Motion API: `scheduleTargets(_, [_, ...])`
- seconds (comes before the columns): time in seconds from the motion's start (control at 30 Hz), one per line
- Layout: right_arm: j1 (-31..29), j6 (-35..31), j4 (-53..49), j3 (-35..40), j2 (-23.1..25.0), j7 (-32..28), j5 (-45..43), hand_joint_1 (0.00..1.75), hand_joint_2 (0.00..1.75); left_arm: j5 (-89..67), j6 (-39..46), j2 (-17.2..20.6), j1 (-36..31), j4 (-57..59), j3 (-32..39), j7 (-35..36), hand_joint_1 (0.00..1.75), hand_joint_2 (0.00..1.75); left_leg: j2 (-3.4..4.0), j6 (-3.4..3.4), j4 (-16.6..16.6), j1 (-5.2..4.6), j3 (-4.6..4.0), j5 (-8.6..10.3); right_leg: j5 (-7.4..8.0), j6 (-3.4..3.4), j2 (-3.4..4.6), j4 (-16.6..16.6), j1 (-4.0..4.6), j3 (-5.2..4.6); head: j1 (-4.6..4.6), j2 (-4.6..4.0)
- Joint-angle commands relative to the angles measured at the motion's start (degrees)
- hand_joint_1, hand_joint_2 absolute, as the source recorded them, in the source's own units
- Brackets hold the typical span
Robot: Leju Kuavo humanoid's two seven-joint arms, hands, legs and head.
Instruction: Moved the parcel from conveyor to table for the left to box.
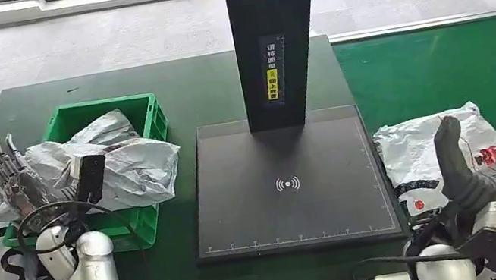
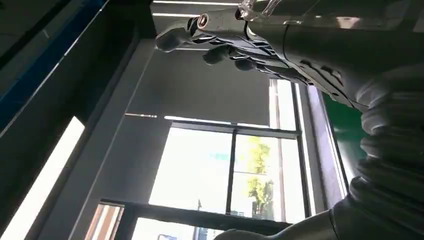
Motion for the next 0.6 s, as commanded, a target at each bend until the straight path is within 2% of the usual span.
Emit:
scheduleTargets(0.03, [-1.0, 0.0, 4.6, -1.4, 1.8, 0.0, -0.4, 0.0, 1.75, 4.2, -0.1, -0.4, -2.9, 1.3, 7.4, -3.4, 0.0, 1.75, 0.11, -0.02, -0.1, 0.05, 0.14, 0.0, 0.03, -0.05, 0.1, -0.1, 0.06, 0.12, -0.02, 0.0])
scheduleTargets(0.07, [-1.0, 0.0, 4.7, -1.5, 1.8, 0.0, -0.4, 0.0, 1.75, 4.3, -0.1, -0.4, -2.9, 1.3, 7.4, -3.6, 0.0, 1.75, 0.13, -0.03, -0.2, 0.09, 0.2, 0.01, 0.07, -0.07, 0.11, -0.2, 0.1, 0.19, -0.02, 0.0])
scheduleTargets(0.1, [-1.1, 0.0, 4.8, -1.5, 1.8, 0.0, -0.4, 0.0, 1.75, 4.8, -0.1, -0.4, -2.9, 1.3, 7.3, -3.9, 0.0, 0.0, 0.08, -0.01, 0.0, 0.03, 0.1, -0.02, 0.01, -0.03, 0.07, 0.0, 0.04, 0.08, 0.0, 0.0])
scheduleTargets(0.43, [-1.4, 0.0, 5.5, -1.6, 1.8, 0.0, -0.1, 0.0, 1.75, 6.2, -0.1, -0.4, -2.6, 0.7, 6.3, -5.3, 0.0, 0.0, 0.04, -0.01, -0.1, 0.06, 0.11, 0.01, 0.04, -0.04, 0.03, -0.1, 0.07, 0.12, -0.02, 0.0])
scheduleTargets(0.5, [-1.3, 0.0, 6.1, -1.3, 1.5, 0.0, 0.0, 0.0, 1.75, 18.0, -0.1, -0.4, -2.4, -2.8, 6.9, -14.2, 0.0, 0.0, 0.04, -0.01, 0.0, 0.05, 0.08, -0.01, 0.02, -0.03, 0.03, -0.1, 0.05, 0.09, -0.02, 0.0])
scheduleTargets(0.6, [-2.0, 0.0, 8.3, -2.6, 1.7, 0.0, 0.3, 0.0, 1.75, 30.7, -0.1, -0.4, 2.5, -14.1, -1.3, -15.1, 0.0, 0.0, 0.12, -0.02, 0.0, 0.07, 0.04, -0.03, 0.03, -0.03, 0.12, -0.1, 0.08, 0.03, 0.0, 0.0])
